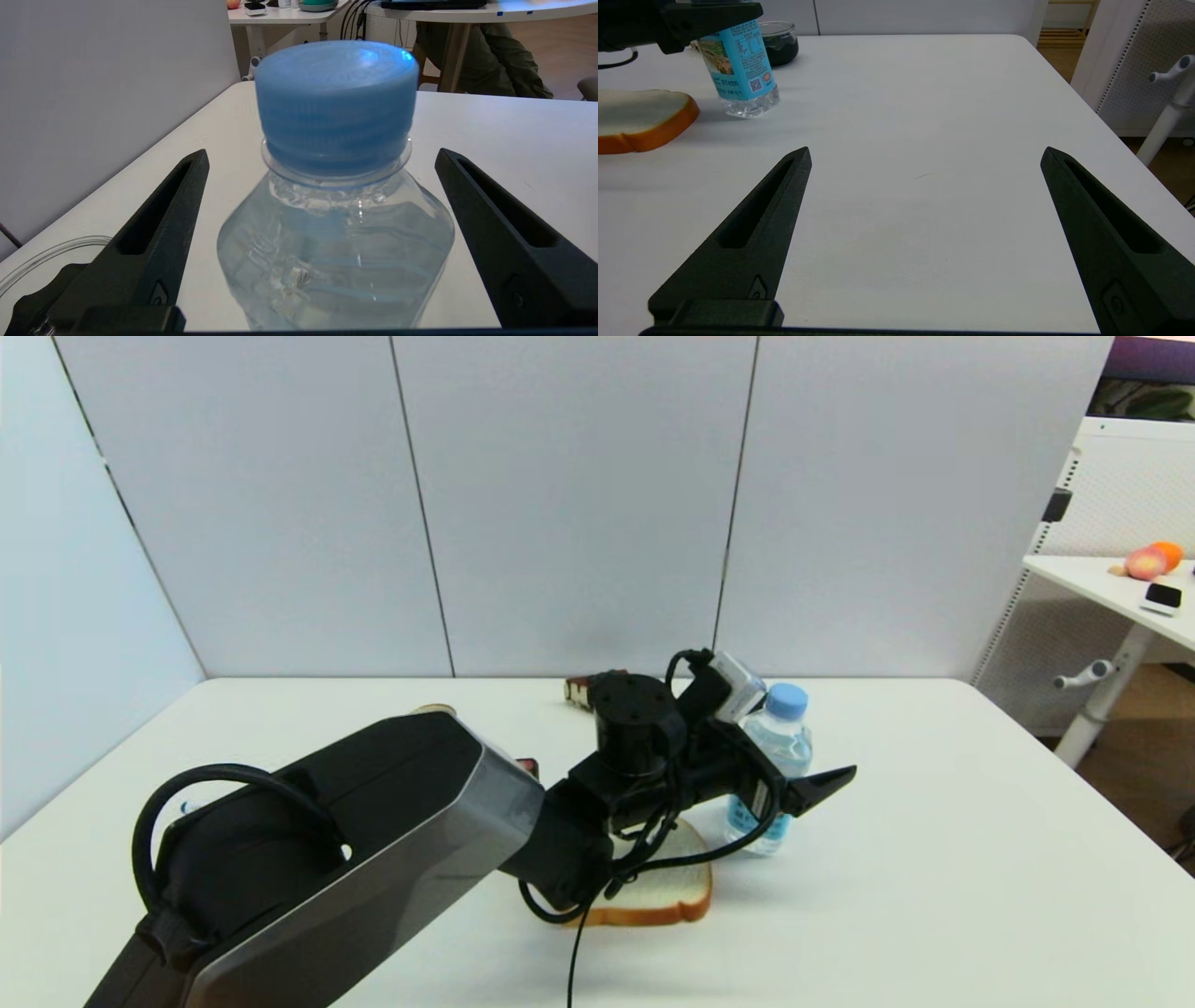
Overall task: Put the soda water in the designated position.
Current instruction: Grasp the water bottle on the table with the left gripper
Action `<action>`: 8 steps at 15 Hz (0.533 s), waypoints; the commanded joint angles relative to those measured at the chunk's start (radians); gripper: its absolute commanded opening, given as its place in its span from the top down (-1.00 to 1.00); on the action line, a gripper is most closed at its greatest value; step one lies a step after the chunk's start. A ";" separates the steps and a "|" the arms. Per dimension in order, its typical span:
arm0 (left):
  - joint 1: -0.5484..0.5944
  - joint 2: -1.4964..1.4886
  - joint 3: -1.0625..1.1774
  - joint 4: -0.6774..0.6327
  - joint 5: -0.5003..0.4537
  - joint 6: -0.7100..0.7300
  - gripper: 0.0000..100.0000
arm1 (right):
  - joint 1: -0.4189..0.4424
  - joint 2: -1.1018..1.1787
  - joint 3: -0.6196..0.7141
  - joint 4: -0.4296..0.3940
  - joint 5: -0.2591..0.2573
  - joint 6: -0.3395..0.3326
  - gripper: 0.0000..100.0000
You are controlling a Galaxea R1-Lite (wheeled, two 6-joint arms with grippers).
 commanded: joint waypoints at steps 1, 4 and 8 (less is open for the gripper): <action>-0.002 0.002 -0.008 -0.007 0.023 0.001 -1.00 | 0.000 0.000 0.000 0.000 0.000 0.000 -1.00; -0.002 0.004 -0.008 -0.007 0.024 -0.001 -1.00 | 0.000 0.000 0.000 0.000 0.000 0.000 -1.00; -0.001 0.004 -0.007 -0.008 0.024 -0.001 -1.00 | 0.000 0.000 0.000 0.000 0.000 0.000 -1.00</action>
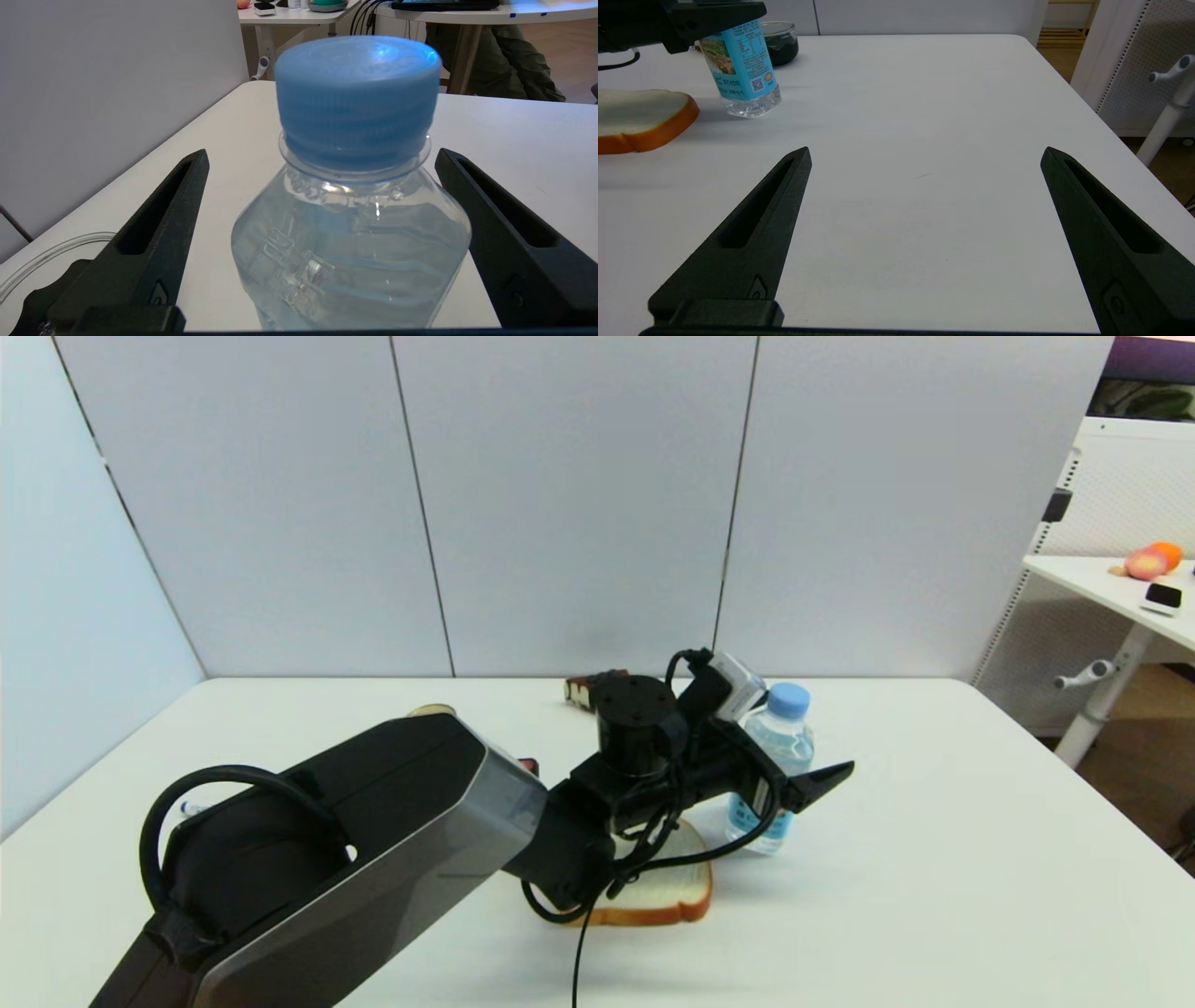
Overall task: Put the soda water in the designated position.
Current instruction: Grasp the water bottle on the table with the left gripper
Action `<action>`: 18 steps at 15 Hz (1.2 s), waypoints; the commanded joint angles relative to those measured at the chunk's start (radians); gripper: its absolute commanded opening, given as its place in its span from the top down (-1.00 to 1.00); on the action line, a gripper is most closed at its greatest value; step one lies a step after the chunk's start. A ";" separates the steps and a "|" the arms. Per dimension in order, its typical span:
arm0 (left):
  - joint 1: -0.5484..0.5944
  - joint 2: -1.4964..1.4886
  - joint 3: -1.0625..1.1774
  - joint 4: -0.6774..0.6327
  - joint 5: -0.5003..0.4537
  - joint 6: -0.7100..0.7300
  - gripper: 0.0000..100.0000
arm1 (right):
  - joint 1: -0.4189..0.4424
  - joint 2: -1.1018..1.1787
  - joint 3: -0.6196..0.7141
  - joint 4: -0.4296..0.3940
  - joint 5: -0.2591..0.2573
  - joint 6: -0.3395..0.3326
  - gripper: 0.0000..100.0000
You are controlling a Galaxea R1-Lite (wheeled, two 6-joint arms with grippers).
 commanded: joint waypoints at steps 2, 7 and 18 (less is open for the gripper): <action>0.001 -0.003 0.000 -0.022 -0.001 0.001 -1.00 | 0.000 0.000 0.000 0.000 0.000 0.000 -1.00; 0.001 0.000 0.004 -0.028 -0.001 -0.001 1.00 | -0.001 0.002 0.000 0.000 0.000 0.000 -1.00; 0.001 0.010 0.005 -0.063 0.025 -0.012 1.00 | 0.000 0.000 0.000 0.000 0.000 0.000 -1.00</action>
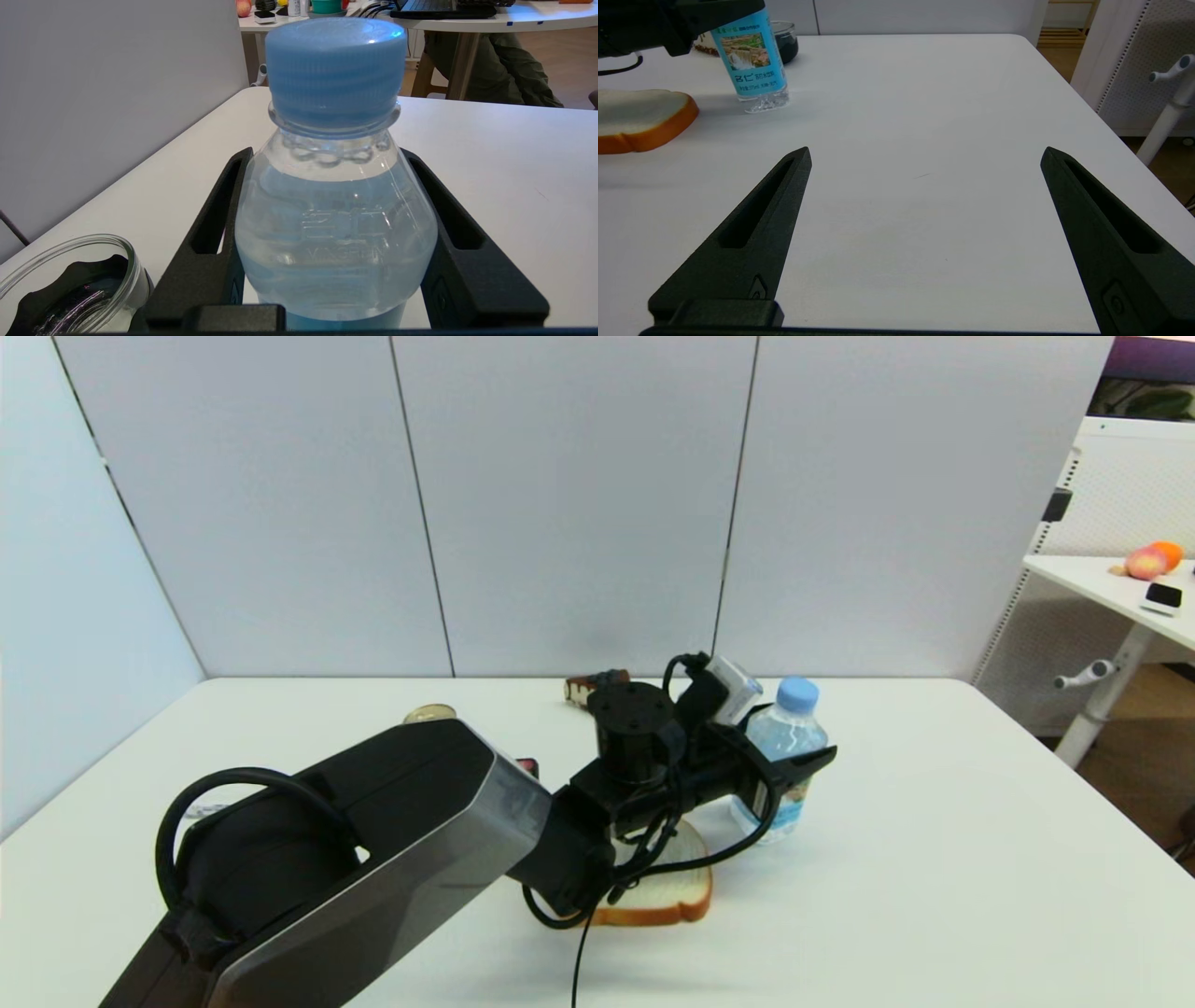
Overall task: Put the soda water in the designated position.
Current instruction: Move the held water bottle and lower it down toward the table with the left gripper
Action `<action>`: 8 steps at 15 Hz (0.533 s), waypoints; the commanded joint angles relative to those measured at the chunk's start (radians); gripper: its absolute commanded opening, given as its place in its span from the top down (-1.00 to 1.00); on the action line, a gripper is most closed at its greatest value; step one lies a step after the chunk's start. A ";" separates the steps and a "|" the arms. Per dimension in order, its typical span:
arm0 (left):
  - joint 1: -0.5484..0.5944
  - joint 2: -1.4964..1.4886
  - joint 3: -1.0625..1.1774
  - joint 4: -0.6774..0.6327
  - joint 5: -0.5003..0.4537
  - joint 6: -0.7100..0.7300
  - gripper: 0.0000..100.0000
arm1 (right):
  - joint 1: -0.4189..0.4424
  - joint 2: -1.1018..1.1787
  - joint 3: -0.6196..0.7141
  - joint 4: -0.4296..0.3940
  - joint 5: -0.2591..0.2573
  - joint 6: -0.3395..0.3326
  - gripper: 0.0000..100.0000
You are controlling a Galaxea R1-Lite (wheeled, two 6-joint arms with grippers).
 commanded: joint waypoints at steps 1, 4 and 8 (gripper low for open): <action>0.001 -0.016 -0.003 -0.007 0.024 0.000 1.00 | -0.002 0.000 0.000 0.000 0.000 0.000 -1.00; 0.013 -0.112 0.001 0.045 0.025 0.005 1.00 | 0.000 0.000 0.000 0.000 0.000 0.000 -1.00; 0.044 -0.281 0.023 0.194 0.025 0.010 1.00 | 0.000 0.002 0.000 0.000 0.000 0.000 -1.00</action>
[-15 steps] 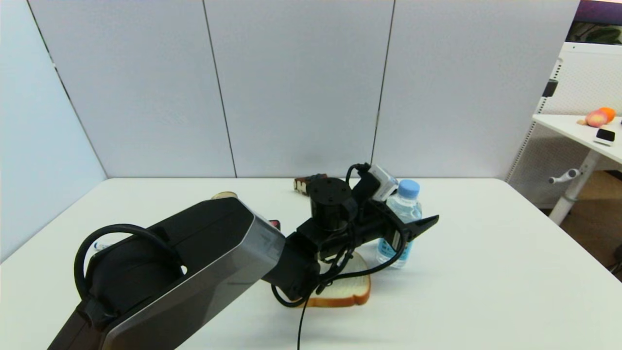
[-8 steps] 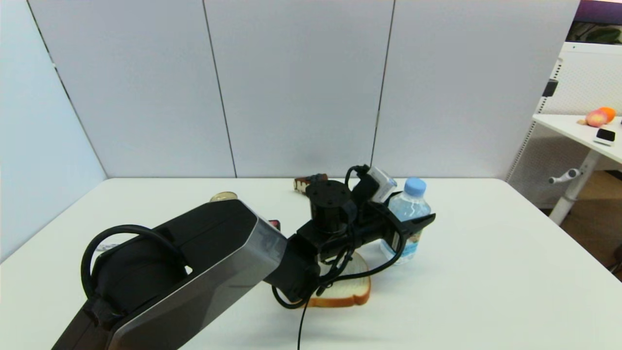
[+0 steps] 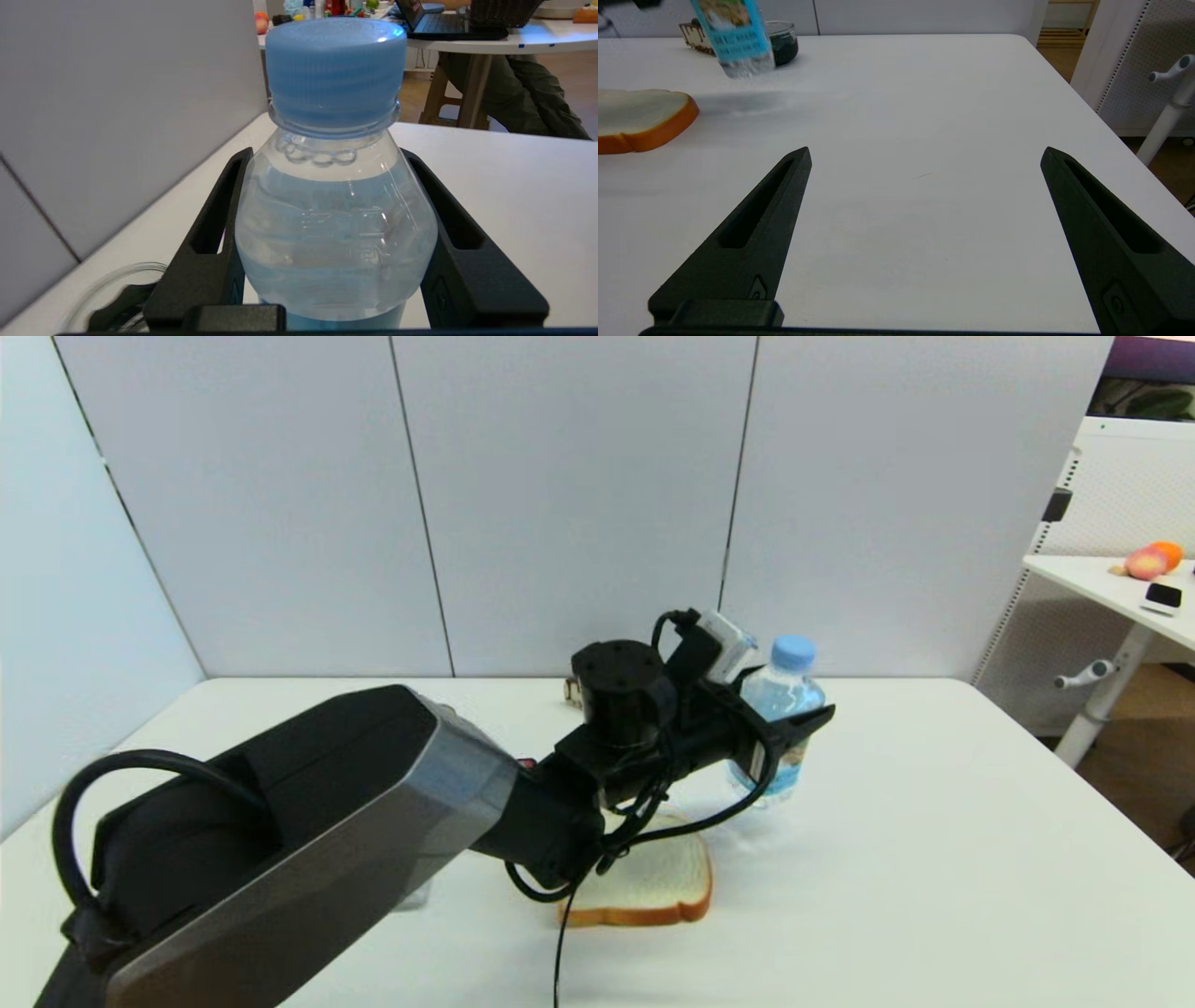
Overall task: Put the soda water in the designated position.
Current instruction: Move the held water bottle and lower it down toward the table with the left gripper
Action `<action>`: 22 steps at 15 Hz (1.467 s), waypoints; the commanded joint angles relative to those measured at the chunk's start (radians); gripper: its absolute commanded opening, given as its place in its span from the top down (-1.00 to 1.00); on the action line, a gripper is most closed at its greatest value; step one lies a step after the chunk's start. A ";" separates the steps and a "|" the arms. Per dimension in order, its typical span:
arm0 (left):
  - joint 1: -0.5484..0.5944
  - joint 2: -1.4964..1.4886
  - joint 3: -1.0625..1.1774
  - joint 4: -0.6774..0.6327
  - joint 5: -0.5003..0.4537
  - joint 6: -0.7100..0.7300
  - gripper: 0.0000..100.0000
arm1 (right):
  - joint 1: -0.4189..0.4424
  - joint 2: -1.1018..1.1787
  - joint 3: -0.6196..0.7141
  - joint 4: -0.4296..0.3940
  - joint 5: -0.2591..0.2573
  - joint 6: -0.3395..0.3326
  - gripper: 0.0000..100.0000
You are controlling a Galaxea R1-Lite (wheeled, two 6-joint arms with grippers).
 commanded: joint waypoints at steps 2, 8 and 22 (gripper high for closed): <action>0.056 -0.256 0.050 0.177 0.004 0.004 1.00 | 0.000 0.000 0.000 0.000 0.000 0.000 -1.00; 0.269 -0.508 0.240 0.320 0.065 0.028 1.00 | 0.000 0.000 0.000 0.000 0.000 0.000 -1.00; 0.586 -0.661 0.843 0.019 0.070 0.017 1.00 | 0.000 0.000 0.000 0.000 0.000 0.000 -1.00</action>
